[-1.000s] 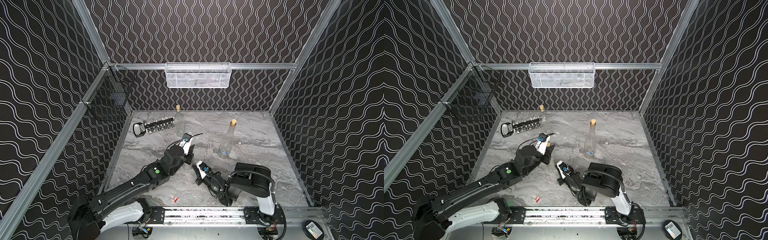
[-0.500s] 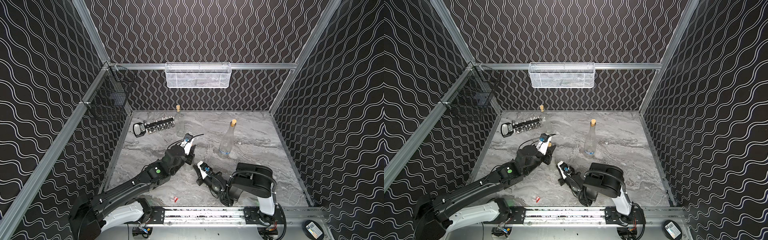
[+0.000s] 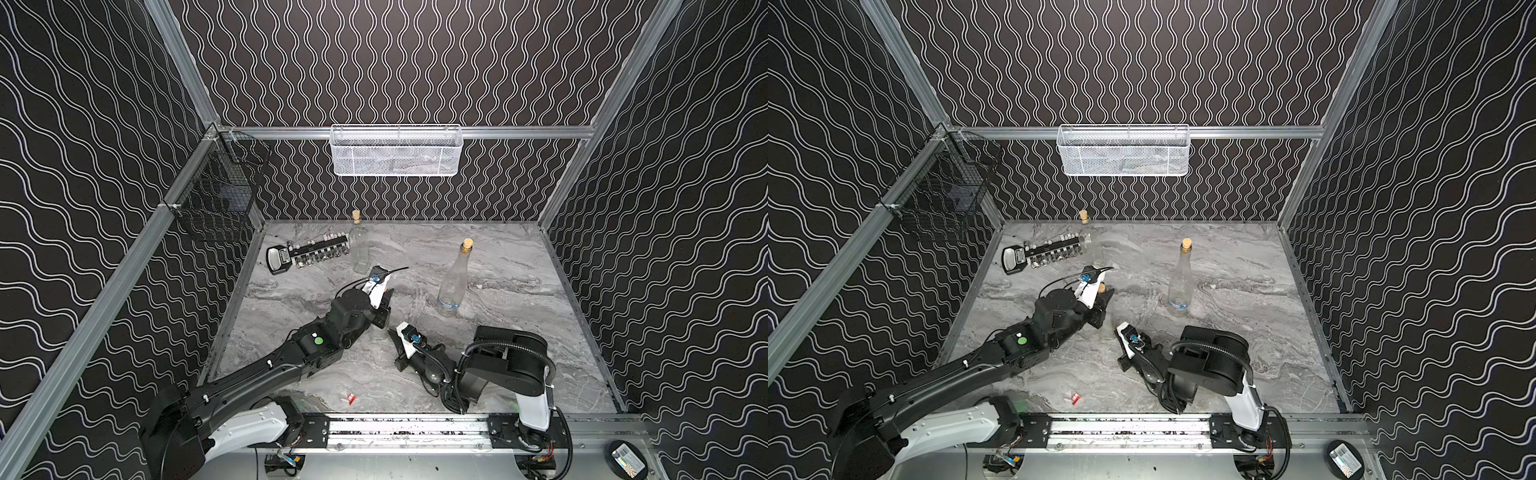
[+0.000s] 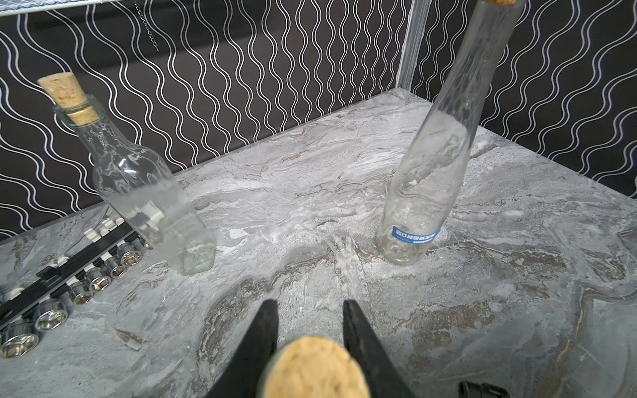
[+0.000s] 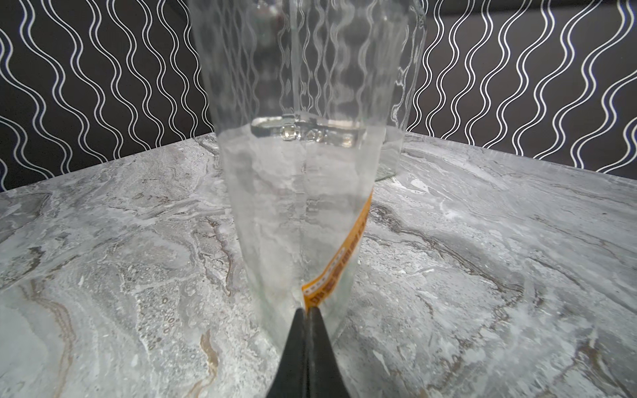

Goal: Remove the label from the bottle
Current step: Tear open the label from the bottle.

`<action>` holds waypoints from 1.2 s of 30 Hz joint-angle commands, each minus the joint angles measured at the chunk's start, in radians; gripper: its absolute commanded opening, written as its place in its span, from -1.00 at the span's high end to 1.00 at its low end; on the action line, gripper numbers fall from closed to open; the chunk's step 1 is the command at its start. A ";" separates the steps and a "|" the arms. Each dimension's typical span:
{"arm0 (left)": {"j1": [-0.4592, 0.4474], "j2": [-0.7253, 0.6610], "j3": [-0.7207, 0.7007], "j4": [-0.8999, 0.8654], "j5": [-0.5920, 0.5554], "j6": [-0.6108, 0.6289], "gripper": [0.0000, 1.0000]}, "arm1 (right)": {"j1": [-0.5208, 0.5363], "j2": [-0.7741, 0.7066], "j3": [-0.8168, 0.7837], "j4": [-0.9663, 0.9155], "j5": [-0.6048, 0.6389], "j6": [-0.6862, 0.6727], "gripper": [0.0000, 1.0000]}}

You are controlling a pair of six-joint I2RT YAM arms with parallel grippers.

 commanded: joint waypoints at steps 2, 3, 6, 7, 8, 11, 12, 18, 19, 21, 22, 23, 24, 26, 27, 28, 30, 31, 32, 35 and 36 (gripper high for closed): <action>0.005 0.005 0.002 -0.039 -0.012 0.056 1.00 | 0.002 -0.013 -0.002 0.101 0.015 -0.012 1.00; 0.007 0.007 0.002 -0.042 -0.011 0.055 1.00 | 0.003 -0.015 -0.003 0.100 0.017 -0.014 1.00; 0.007 0.007 0.005 -0.047 0.000 0.056 1.00 | 0.002 -0.019 -0.001 0.099 0.021 -0.021 1.00; 0.008 0.007 0.003 -0.049 0.001 0.055 1.00 | 0.003 -0.020 -0.003 0.097 0.021 -0.023 1.00; 0.007 0.006 0.004 -0.049 0.002 0.056 1.00 | 0.002 -0.021 -0.003 0.097 0.022 -0.025 1.00; 0.008 0.007 0.002 -0.055 0.006 0.059 1.00 | 0.003 -0.024 -0.001 0.096 0.021 -0.026 1.00; 0.007 0.007 0.002 -0.057 0.007 0.059 1.00 | 0.002 -0.023 0.000 0.097 0.021 -0.026 1.00; 0.007 -0.001 -0.004 -0.059 0.007 0.059 1.00 | 0.002 -0.025 0.002 0.097 0.021 -0.028 1.00; 0.008 -0.003 -0.005 -0.061 0.007 0.058 1.00 | 0.003 -0.025 0.002 0.097 0.020 -0.028 1.00; 0.008 -0.008 -0.009 -0.059 0.012 0.058 1.00 | 0.003 -0.028 0.002 0.095 0.021 -0.030 1.00; 0.009 -0.009 -0.011 -0.059 0.013 0.058 1.00 | 0.002 -0.028 0.002 0.095 0.019 -0.031 1.00; 0.009 -0.011 -0.015 -0.059 0.013 0.057 1.00 | 0.002 -0.029 0.000 0.096 0.019 -0.031 1.00; 0.009 -0.013 -0.015 -0.059 0.015 0.057 1.00 | 0.002 -0.030 0.000 0.095 0.019 -0.032 1.00; 0.009 -0.014 -0.017 -0.058 0.016 0.062 1.00 | 0.002 -0.034 -0.001 0.096 0.021 -0.034 1.00; 0.009 -0.015 -0.017 -0.059 0.016 0.064 1.00 | 0.002 -0.035 -0.001 0.096 0.021 -0.034 1.00; 0.009 -0.013 -0.017 -0.059 0.019 0.067 1.00 | 0.002 -0.034 -0.001 0.095 0.021 -0.034 1.00; 0.010 -0.013 -0.017 -0.057 0.023 0.069 1.00 | 0.002 -0.034 -0.002 0.095 0.021 -0.034 1.00; 0.011 -0.013 -0.017 -0.057 0.026 0.069 1.00 | 0.002 -0.034 -0.002 0.097 0.022 -0.034 1.00; 0.010 -0.014 -0.017 -0.057 0.030 0.072 1.00 | 0.002 -0.035 -0.004 0.098 0.022 -0.034 1.00; 0.010 -0.015 -0.017 -0.056 0.035 0.075 1.00 | 0.001 -0.035 -0.004 0.098 0.022 -0.034 1.00; 0.010 -0.017 -0.017 -0.055 0.037 0.076 1.00 | 0.002 -0.034 -0.005 0.100 0.022 -0.034 1.00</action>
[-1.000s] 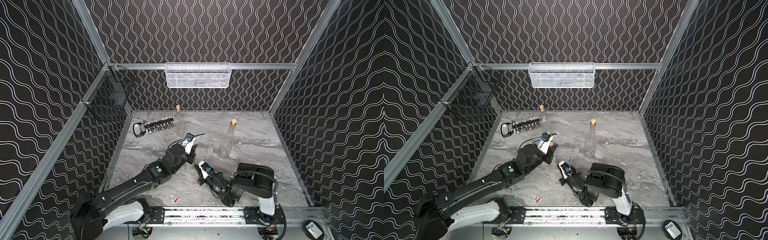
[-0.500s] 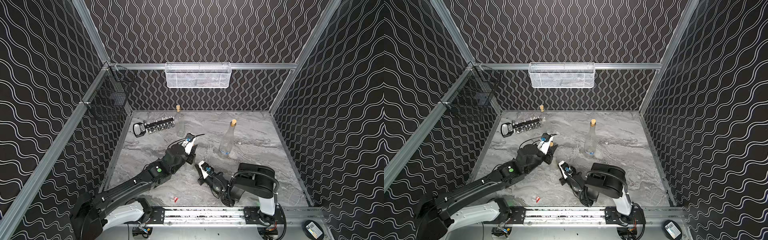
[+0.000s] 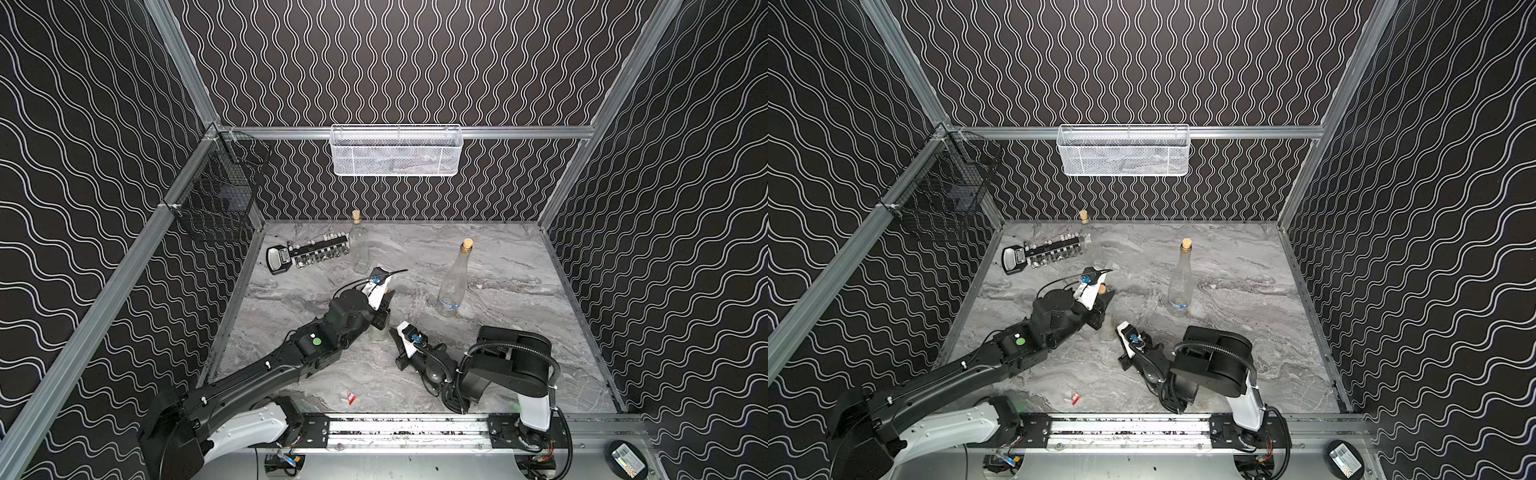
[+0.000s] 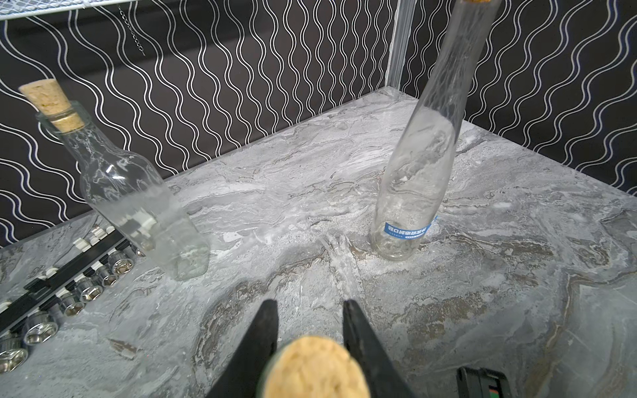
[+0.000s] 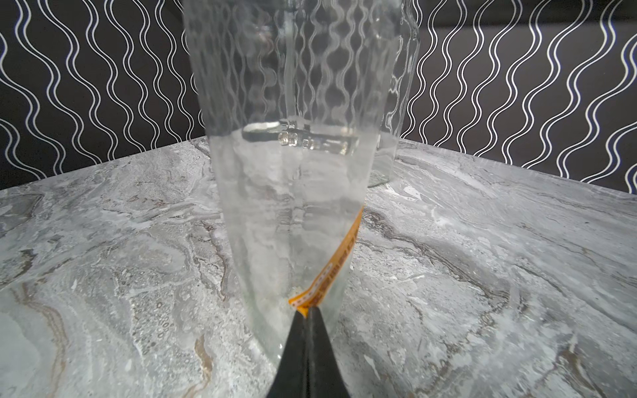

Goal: Remove the label from the bottle
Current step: Tear open the label from the bottle.

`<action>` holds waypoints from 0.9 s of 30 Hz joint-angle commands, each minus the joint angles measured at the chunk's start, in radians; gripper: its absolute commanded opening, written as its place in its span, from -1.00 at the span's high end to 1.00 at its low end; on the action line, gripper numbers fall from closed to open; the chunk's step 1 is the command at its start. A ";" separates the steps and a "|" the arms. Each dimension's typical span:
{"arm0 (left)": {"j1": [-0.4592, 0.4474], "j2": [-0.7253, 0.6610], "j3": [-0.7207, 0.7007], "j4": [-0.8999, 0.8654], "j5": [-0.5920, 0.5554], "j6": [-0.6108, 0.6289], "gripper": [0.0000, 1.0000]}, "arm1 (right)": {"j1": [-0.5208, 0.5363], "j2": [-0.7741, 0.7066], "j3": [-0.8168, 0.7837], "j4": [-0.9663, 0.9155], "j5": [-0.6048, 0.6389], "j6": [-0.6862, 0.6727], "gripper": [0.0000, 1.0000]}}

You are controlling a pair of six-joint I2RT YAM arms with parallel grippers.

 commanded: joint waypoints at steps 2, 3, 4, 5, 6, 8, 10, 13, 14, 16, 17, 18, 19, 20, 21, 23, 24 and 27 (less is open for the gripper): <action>0.004 -0.002 -0.009 -0.057 -0.008 0.049 1.00 | 0.002 -0.011 -0.002 0.108 0.014 -0.008 1.00; 0.004 -0.001 -0.007 -0.059 -0.008 0.050 1.00 | 0.002 -0.011 -0.004 0.110 0.015 -0.010 1.00; 0.004 0.000 -0.009 -0.060 -0.008 0.051 1.00 | 0.002 -0.011 -0.003 0.112 0.015 -0.010 1.00; 0.004 -0.002 -0.010 -0.059 -0.008 0.052 1.00 | 0.002 -0.010 -0.005 0.113 0.018 -0.010 1.00; 0.004 -0.003 -0.009 -0.059 -0.005 0.053 1.00 | 0.002 -0.010 -0.005 0.114 0.018 -0.010 1.00; 0.004 -0.002 -0.009 -0.059 -0.004 0.054 1.00 | 0.002 -0.011 -0.008 0.117 0.022 -0.010 1.00; 0.004 -0.003 -0.009 -0.060 -0.002 0.055 1.00 | 0.002 -0.011 -0.010 0.121 0.025 -0.010 1.00; 0.004 -0.004 -0.009 -0.060 -0.001 0.057 1.00 | 0.002 -0.010 -0.015 0.128 0.029 -0.012 1.00; 0.004 -0.006 -0.009 -0.061 -0.002 0.057 1.00 | 0.002 -0.009 -0.016 0.131 0.031 -0.012 1.00; 0.004 -0.008 -0.009 -0.060 -0.002 0.057 1.00 | 0.002 -0.007 -0.020 0.136 0.032 -0.013 1.00; 0.004 -0.008 -0.010 -0.063 -0.002 0.057 1.00 | 0.002 -0.007 -0.020 0.137 0.034 -0.012 1.00; 0.004 -0.008 -0.009 -0.062 -0.002 0.057 1.00 | 0.002 -0.007 -0.023 0.142 0.034 -0.012 1.00; 0.004 -0.009 -0.010 -0.063 0.001 0.059 1.00 | 0.002 -0.006 -0.024 0.142 0.034 -0.011 1.00; 0.004 -0.008 -0.007 -0.062 0.004 0.059 1.00 | 0.002 -0.007 -0.024 0.142 0.036 -0.011 1.00; 0.004 -0.007 -0.007 -0.065 0.005 0.059 1.00 | 0.003 -0.011 -0.025 0.143 0.036 -0.011 1.00; 0.004 -0.003 -0.005 -0.066 0.010 0.059 1.00 | 0.002 -0.010 -0.028 0.145 0.037 -0.012 1.00; 0.004 -0.003 -0.004 -0.067 0.012 0.058 1.00 | 0.002 -0.010 -0.028 0.149 0.039 -0.015 1.00; 0.004 -0.002 -0.003 -0.068 0.020 0.061 1.00 | 0.003 -0.012 -0.032 0.154 0.043 -0.015 1.00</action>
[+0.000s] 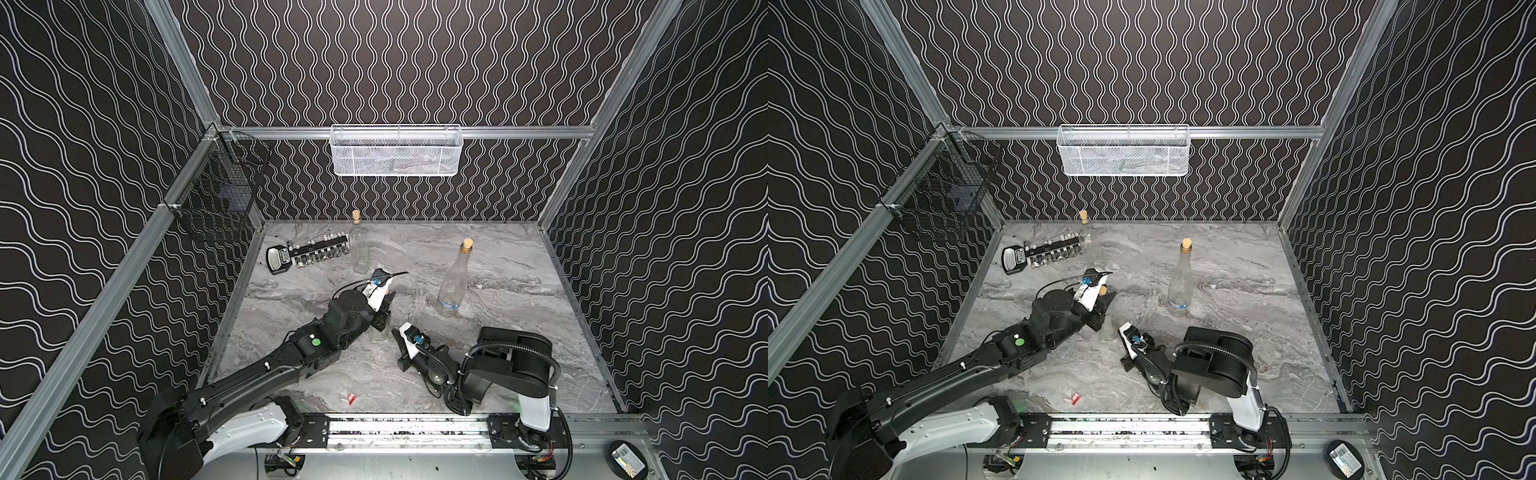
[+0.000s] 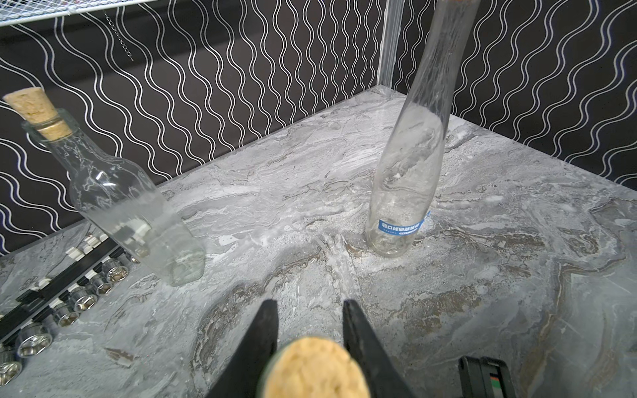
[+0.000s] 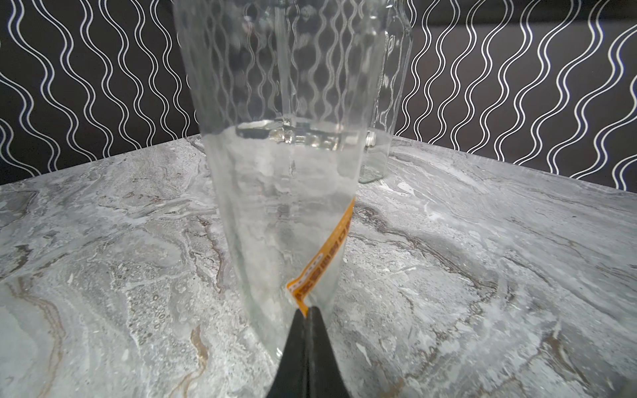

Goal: Remove the label from the bottle
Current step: Tear open the label from the bottle.

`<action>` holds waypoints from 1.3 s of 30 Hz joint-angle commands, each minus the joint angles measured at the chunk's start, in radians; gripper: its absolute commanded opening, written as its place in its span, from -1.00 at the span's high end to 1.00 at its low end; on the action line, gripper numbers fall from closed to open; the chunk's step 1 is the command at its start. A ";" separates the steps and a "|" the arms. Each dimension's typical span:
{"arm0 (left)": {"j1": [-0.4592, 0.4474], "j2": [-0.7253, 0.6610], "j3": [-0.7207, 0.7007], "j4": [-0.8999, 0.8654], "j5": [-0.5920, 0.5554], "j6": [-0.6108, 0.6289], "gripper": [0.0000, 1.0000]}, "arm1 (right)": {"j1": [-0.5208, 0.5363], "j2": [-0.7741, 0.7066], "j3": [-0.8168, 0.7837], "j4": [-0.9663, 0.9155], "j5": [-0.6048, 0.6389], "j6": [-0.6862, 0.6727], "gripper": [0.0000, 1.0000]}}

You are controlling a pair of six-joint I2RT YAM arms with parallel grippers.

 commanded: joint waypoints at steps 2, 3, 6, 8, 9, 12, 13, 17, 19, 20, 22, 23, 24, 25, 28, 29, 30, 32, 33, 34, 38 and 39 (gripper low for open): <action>0.004 0.005 0.003 -0.069 0.001 0.043 1.00 | 0.002 -0.008 -0.006 0.143 0.027 -0.017 1.00; 0.004 0.007 0.004 -0.070 0.004 0.043 1.00 | 0.002 -0.008 -0.006 0.146 0.028 -0.016 1.00; 0.004 0.008 0.005 -0.072 0.013 0.046 1.00 | 0.003 -0.013 -0.007 0.145 0.030 -0.020 1.00; 0.003 0.008 0.005 -0.071 0.017 0.047 1.00 | 0.003 -0.013 -0.009 0.147 0.033 -0.020 1.00; 0.004 0.008 0.006 -0.071 0.022 0.049 1.00 | 0.002 -0.014 -0.009 0.147 0.035 -0.020 1.00; 0.003 0.008 0.007 -0.073 0.032 0.049 1.00 | 0.003 -0.018 -0.012 0.147 0.041 -0.023 1.00; 0.004 0.009 0.008 -0.073 0.034 0.049 1.00 | 0.003 -0.018 -0.012 0.147 0.043 -0.023 1.00; 0.004 0.008 0.005 -0.073 0.047 0.052 1.00 | 0.002 -0.020 -0.014 0.147 0.048 -0.024 1.00; 0.004 0.005 0.004 -0.072 0.052 0.052 1.00 | 0.002 -0.020 -0.015 0.147 0.050 -0.025 1.00; 0.004 0.003 0.002 -0.070 0.054 0.051 1.00 | 0.002 -0.021 -0.015 0.147 0.051 -0.026 1.00; 0.004 -0.002 0.000 -0.071 0.058 0.054 1.00 | 0.002 -0.022 -0.017 0.147 0.054 -0.028 1.00; 0.004 -0.005 -0.003 -0.072 0.062 0.055 1.00 | 0.002 -0.024 -0.019 0.147 0.055 -0.025 1.00; 0.003 -0.011 -0.007 -0.071 0.065 0.055 1.00 | 0.002 -0.024 -0.019 0.147 0.056 -0.024 1.00; 0.004 -0.017 -0.012 -0.069 0.066 0.055 1.00 | 0.002 -0.022 -0.018 0.147 0.057 -0.025 1.00; 0.004 -0.036 -0.026 -0.061 0.075 0.055 1.00 | 0.003 -0.021 -0.016 0.147 0.059 -0.023 1.00; 0.004 -0.039 -0.027 -0.062 0.077 0.057 1.00 | 0.002 -0.020 -0.015 0.147 0.059 -0.022 1.00; 0.004 -0.039 -0.027 -0.062 0.079 0.058 1.00 | 0.002 -0.022 -0.015 0.147 0.058 -0.021 1.00; 0.004 -0.035 -0.023 -0.065 0.083 0.065 1.00 | 0.002 -0.020 -0.015 0.147 0.055 -0.019 1.00; 0.004 -0.032 -0.021 -0.067 0.087 0.069 1.00 | 0.002 -0.020 -0.015 0.147 0.053 -0.019 1.00; 0.004 -0.030 -0.020 -0.067 0.090 0.073 1.00 | 0.002 -0.021 -0.015 0.147 0.051 -0.018 1.00; 0.004 -0.028 -0.020 -0.064 0.108 0.092 1.00 | 0.002 -0.021 -0.020 0.147 0.051 -0.010 1.00; 0.004 -0.030 -0.021 -0.063 0.113 0.097 1.00 | 0.002 -0.021 -0.020 0.147 0.051 -0.008 1.00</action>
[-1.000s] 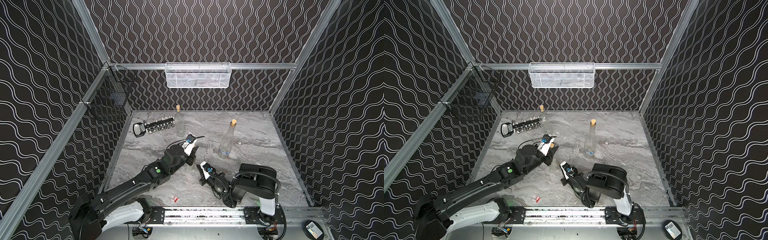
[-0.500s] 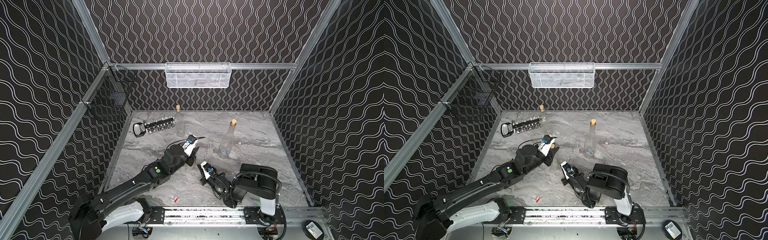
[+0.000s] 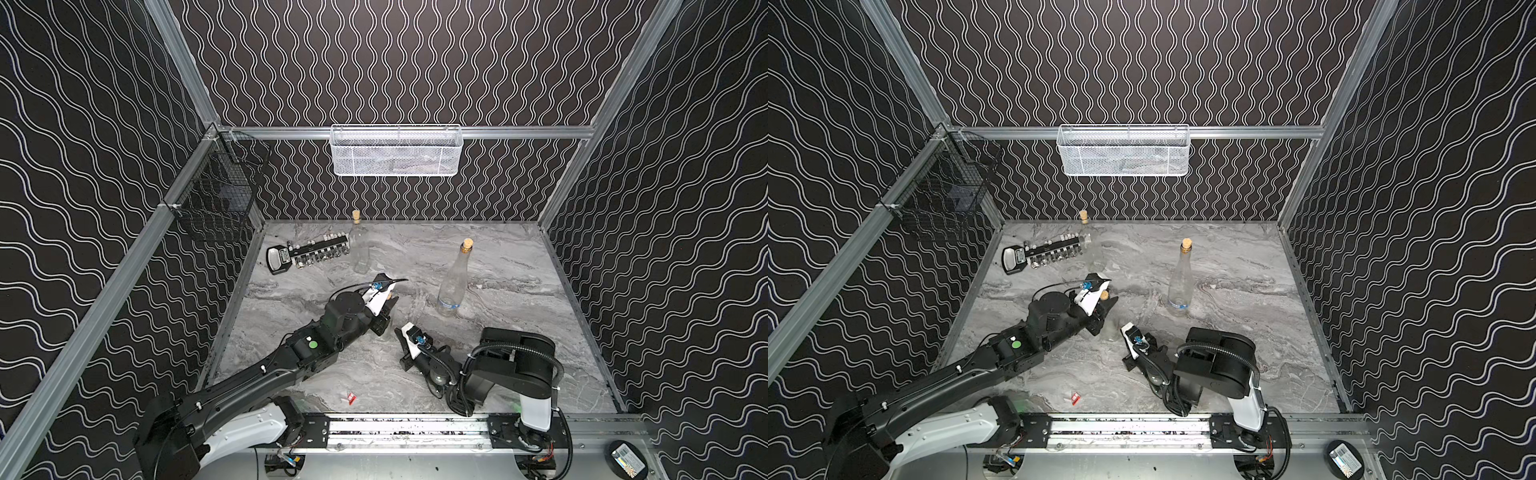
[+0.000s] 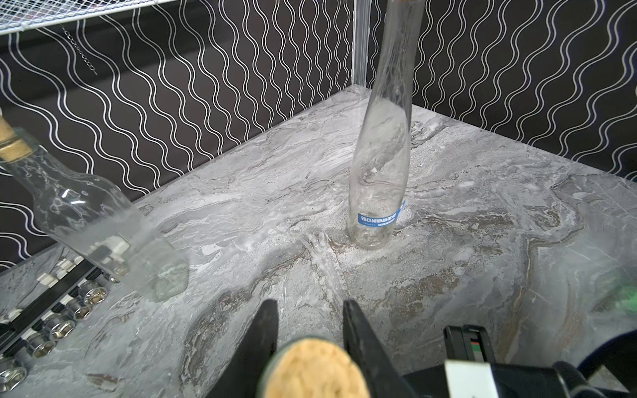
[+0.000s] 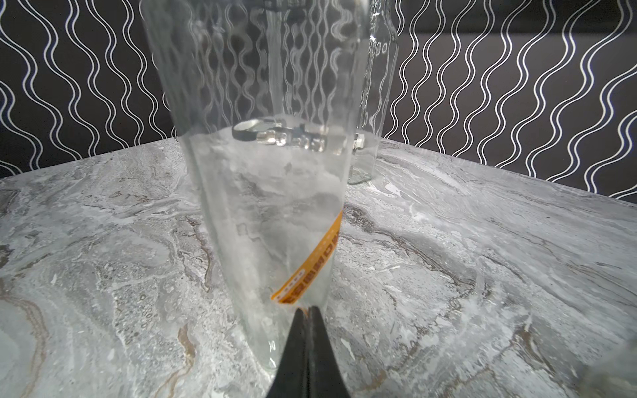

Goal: Remove the label from the bottle
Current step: Tear open the label from the bottle.

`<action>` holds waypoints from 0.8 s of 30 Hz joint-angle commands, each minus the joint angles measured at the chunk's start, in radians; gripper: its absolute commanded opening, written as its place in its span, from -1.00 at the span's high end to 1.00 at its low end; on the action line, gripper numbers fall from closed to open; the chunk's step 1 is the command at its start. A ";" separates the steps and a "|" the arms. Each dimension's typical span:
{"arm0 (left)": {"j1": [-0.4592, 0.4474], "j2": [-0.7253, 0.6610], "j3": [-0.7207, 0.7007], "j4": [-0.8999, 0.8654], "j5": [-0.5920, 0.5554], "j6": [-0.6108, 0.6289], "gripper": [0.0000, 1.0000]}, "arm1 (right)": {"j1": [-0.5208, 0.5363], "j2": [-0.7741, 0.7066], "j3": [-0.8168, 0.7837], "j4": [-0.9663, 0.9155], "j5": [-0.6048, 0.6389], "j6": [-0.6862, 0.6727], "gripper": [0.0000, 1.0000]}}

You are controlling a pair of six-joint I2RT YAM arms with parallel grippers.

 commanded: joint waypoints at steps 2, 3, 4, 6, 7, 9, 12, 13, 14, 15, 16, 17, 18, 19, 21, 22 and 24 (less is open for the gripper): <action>0.003 -0.006 -0.008 -0.052 0.023 0.045 1.00 | 0.002 -0.003 -0.004 0.145 0.022 0.014 1.00; 0.003 -0.008 -0.014 -0.047 0.026 0.047 1.00 | 0.003 -0.003 -0.004 0.145 0.024 0.016 1.00; 0.003 -0.011 -0.017 -0.045 0.029 0.049 1.00 | 0.004 -0.003 -0.004 0.145 0.026 0.016 1.00; 0.003 -0.014 -0.019 -0.043 0.034 0.054 1.00 | 0.006 -0.003 -0.005 0.145 0.031 0.018 1.00; 0.003 -0.014 -0.019 -0.047 0.037 0.055 1.00 | 0.007 -0.003 -0.006 0.145 0.034 0.018 1.00; 0.003 -0.014 -0.016 -0.051 0.040 0.061 1.00 | 0.009 -0.005 -0.009 0.145 0.037 0.018 1.00; 0.003 -0.020 -0.015 -0.059 0.039 0.068 1.00 | 0.009 -0.011 -0.012 0.145 0.040 0.015 1.00; 0.002 -0.024 -0.016 -0.058 0.037 0.069 1.00 | 0.009 -0.013 -0.014 0.145 0.040 0.014 1.00; 0.003 -0.027 -0.017 -0.059 0.033 0.073 1.00 | 0.009 -0.015 -0.015 0.145 0.040 0.016 1.00; 0.003 -0.028 -0.018 -0.059 0.032 0.074 1.00 | 0.010 -0.016 -0.016 0.145 0.040 0.016 1.00; 0.003 -0.029 -0.018 -0.059 0.026 0.075 1.00 | 0.009 -0.017 -0.017 0.146 0.042 0.017 1.00; 0.003 -0.030 -0.017 -0.061 0.022 0.075 1.00 | 0.009 -0.019 -0.019 0.147 0.043 0.017 1.00; 0.003 -0.030 -0.017 -0.061 0.022 0.076 1.00 | 0.009 -0.020 -0.020 0.146 0.043 0.017 1.00; 0.003 -0.029 -0.017 -0.062 0.022 0.077 1.00 | 0.009 -0.020 -0.022 0.147 0.045 0.017 1.00; 0.003 -0.029 -0.017 -0.061 0.020 0.078 1.00 | 0.009 -0.024 -0.023 0.147 0.046 0.014 1.00; 0.003 -0.028 -0.016 -0.061 0.019 0.078 1.00 | 0.009 -0.026 -0.023 0.147 0.046 0.014 1.00; 0.003 -0.026 -0.014 -0.062 0.019 0.081 1.00 | 0.009 -0.027 -0.025 0.147 0.049 0.012 1.00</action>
